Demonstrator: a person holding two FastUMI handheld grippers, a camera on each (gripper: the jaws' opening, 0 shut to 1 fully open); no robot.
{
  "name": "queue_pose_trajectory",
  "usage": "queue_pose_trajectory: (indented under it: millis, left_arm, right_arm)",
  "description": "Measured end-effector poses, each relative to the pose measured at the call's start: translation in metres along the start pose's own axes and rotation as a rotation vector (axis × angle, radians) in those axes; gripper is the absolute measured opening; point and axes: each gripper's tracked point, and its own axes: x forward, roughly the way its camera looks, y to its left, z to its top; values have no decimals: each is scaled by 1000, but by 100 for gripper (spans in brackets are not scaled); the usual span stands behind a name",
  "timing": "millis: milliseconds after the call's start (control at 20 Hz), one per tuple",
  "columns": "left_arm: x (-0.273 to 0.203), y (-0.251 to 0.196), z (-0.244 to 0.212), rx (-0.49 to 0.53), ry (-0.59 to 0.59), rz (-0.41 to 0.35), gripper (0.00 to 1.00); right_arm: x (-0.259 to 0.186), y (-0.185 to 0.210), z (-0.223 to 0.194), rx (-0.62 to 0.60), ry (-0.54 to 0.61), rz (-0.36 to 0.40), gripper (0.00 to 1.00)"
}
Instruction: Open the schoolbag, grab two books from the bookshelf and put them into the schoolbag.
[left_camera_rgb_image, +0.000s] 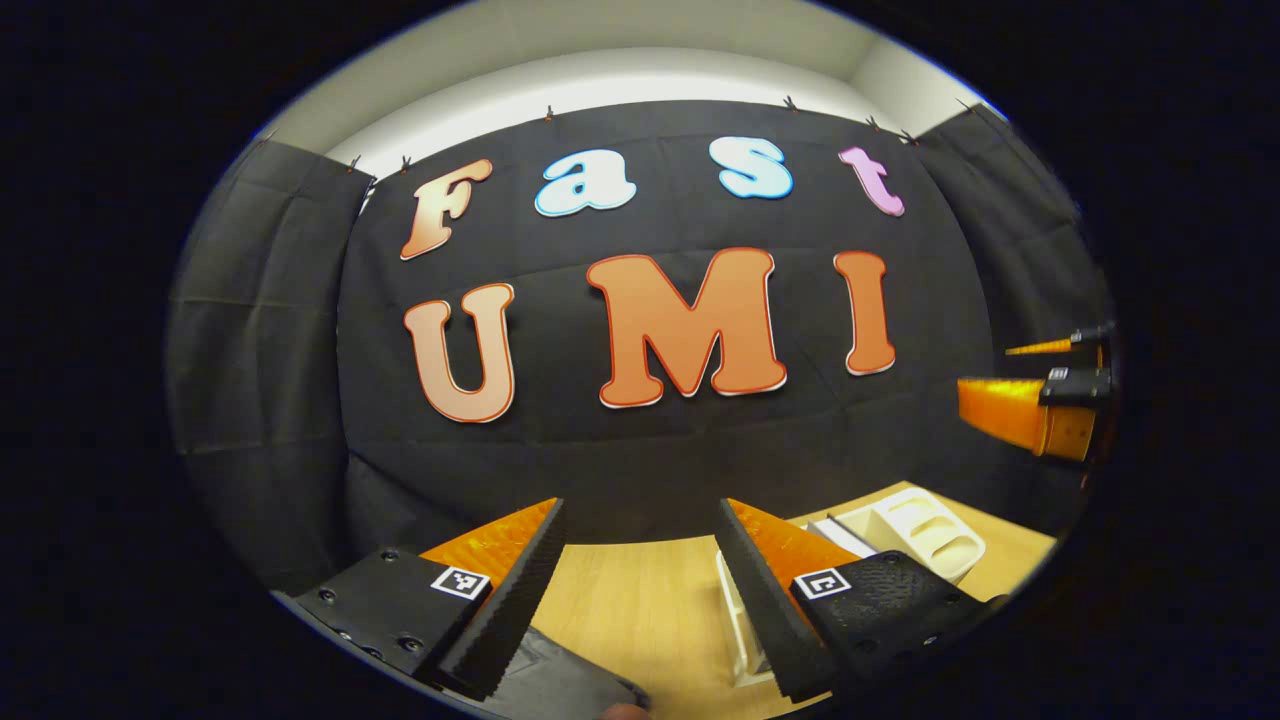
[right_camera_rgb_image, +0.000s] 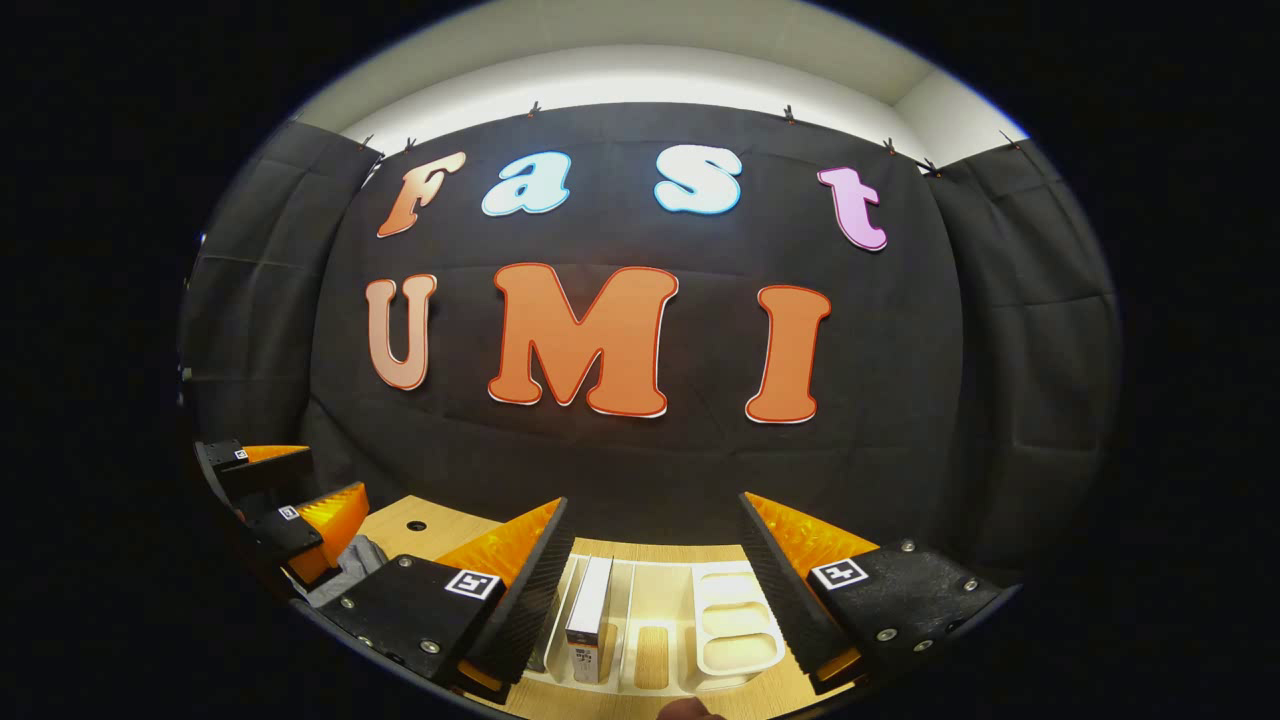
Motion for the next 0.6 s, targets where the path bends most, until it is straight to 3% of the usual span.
queue_pose_trajectory:
  millis: [200, 600]
  left_arm:
    - [2, 5, -44, 156, 77, 9, 100]
    - [-7, 9, -155, 451, 278, -15, 97]
  right_arm:
    - [3, 0, -5, -11, 3, 12, 97]
    - [11, -7, -11, -26, 15, 22, 97]
